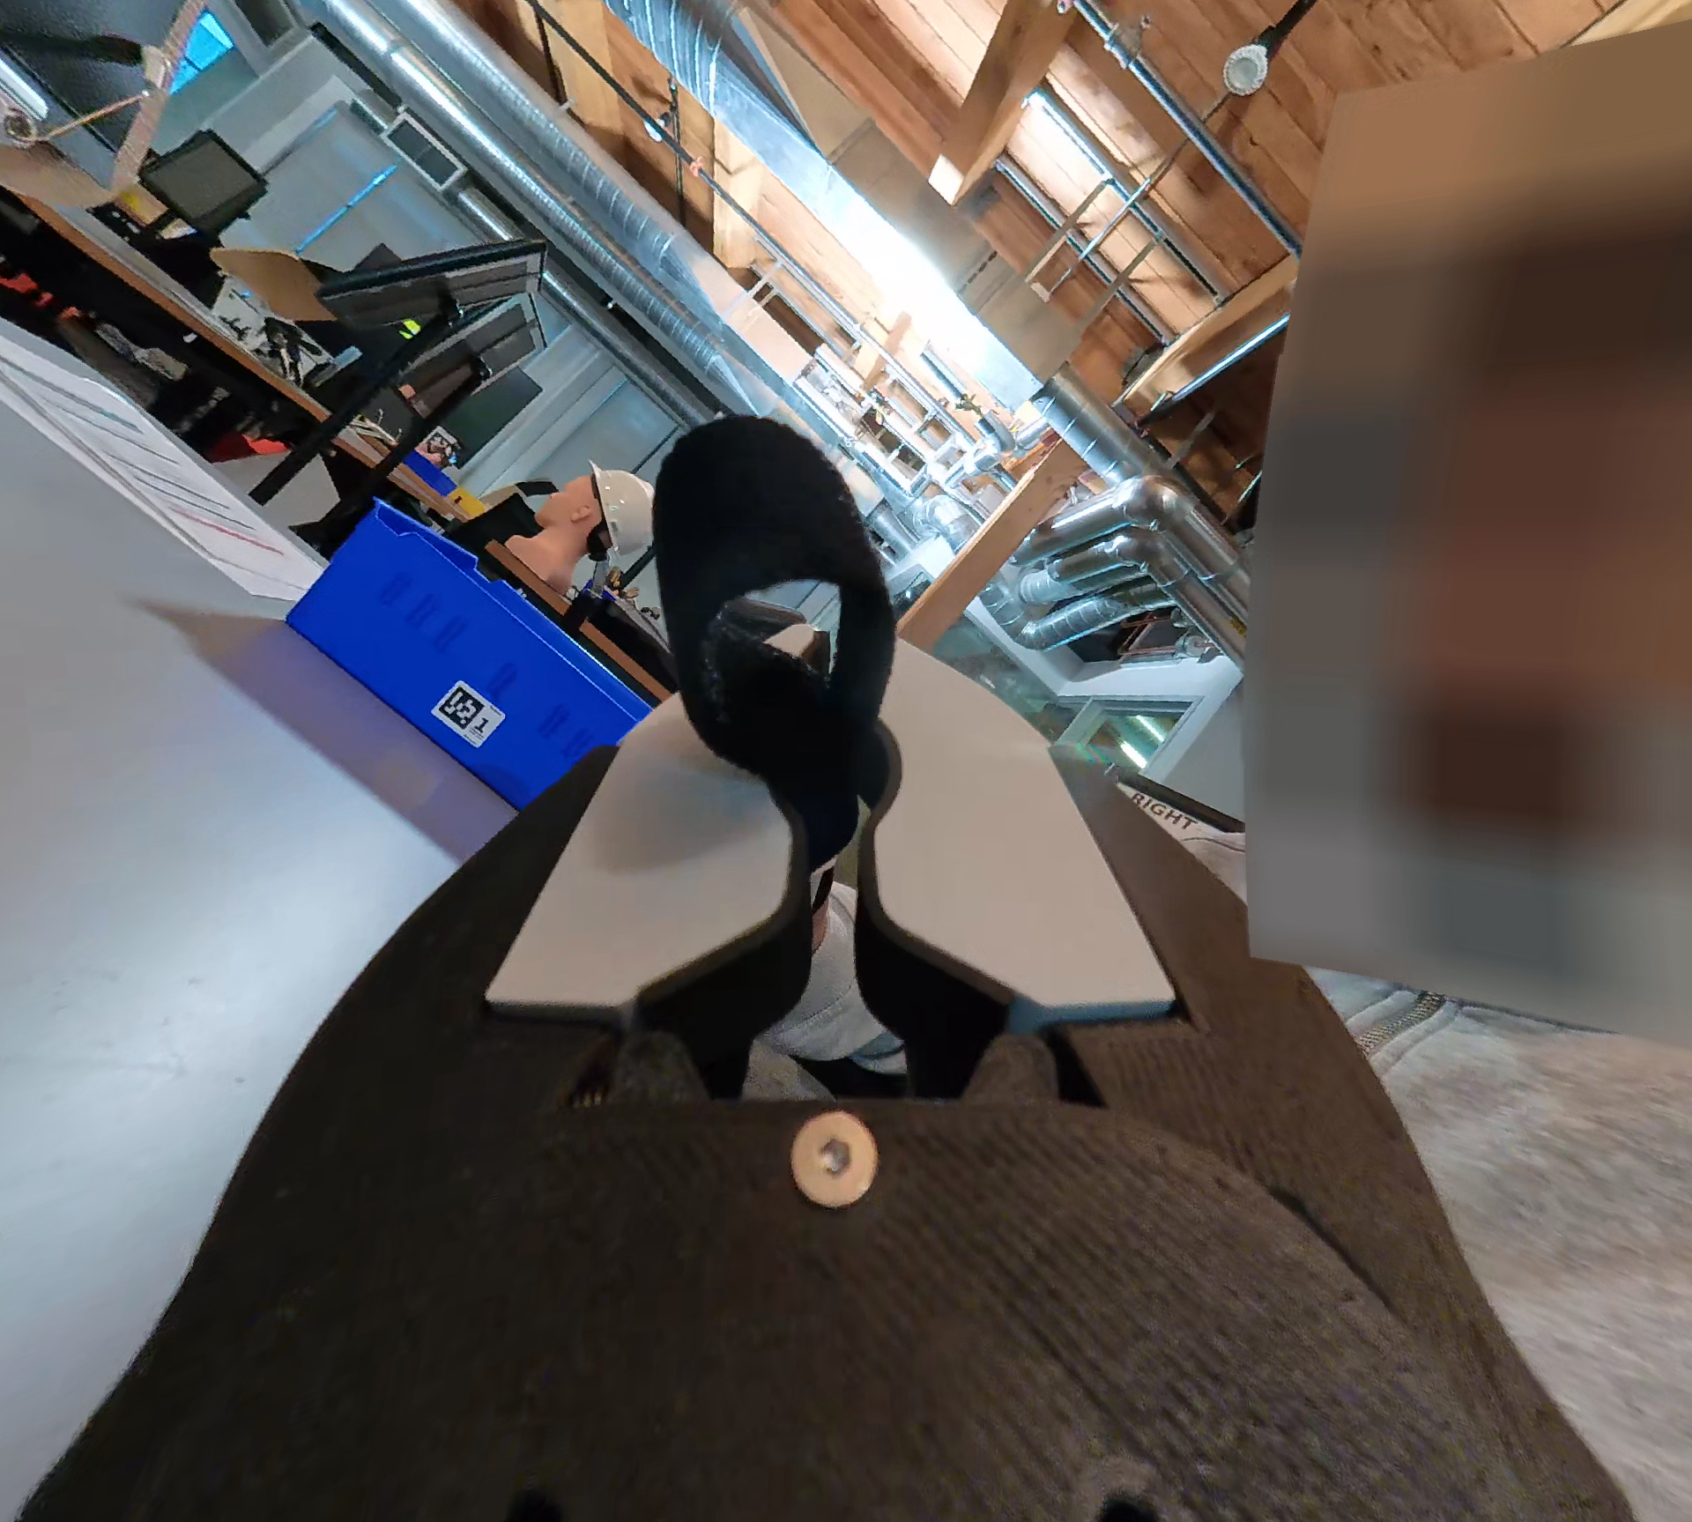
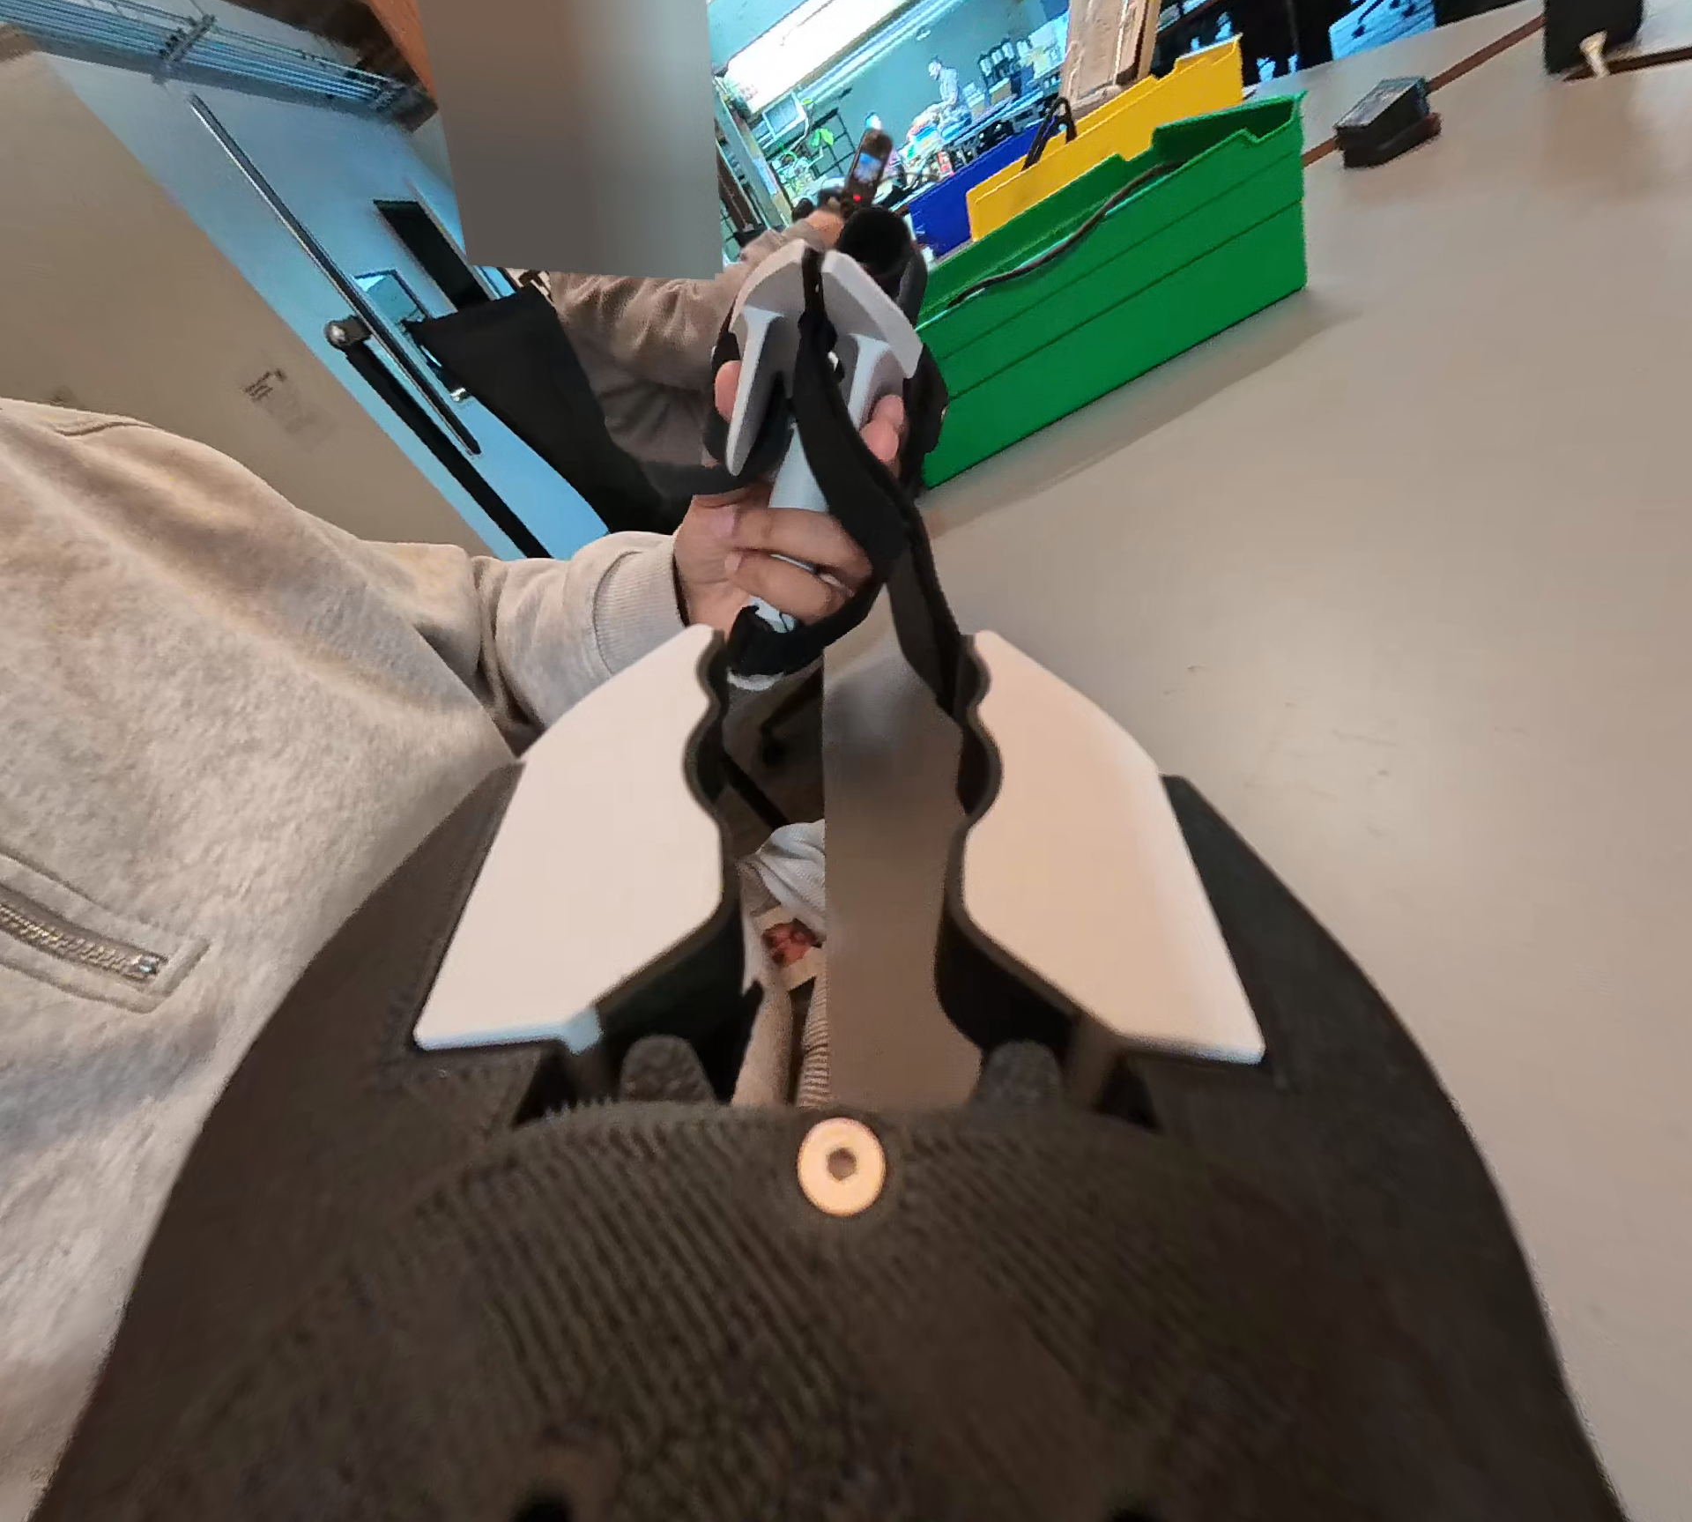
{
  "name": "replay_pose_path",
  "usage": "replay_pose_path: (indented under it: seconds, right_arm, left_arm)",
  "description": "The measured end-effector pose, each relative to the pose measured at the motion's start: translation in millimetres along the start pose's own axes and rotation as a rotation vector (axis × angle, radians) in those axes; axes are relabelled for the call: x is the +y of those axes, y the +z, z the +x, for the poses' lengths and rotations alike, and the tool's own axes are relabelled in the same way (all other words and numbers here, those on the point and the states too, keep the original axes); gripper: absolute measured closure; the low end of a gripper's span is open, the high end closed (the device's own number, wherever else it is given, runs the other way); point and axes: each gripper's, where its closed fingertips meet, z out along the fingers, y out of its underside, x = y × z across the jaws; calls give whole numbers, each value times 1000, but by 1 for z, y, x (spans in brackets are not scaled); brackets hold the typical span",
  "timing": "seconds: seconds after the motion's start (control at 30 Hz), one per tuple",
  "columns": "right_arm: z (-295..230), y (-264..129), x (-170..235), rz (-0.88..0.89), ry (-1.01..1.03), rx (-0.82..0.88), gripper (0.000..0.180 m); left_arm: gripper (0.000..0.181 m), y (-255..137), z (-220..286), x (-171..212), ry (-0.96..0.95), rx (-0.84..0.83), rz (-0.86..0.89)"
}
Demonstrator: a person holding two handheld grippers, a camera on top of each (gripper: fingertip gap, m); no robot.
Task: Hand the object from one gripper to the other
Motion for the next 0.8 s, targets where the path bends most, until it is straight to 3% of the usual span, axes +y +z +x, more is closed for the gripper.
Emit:
replay_pose_path:
  seconds: [0.33,0.67,0.8]
  right_arm:
    - [-8,17,23,-177,-307,94,141]
    - [-15,22,44,-284,-355,49,164]
    - [-18,24,48,-306,-390,40,174]
  left_arm:
    - [179,20,8,40,56,1,-201]
    - [177,29,10,69,65,6,-336]
    - [160,28,4,70,40,-11,-338]
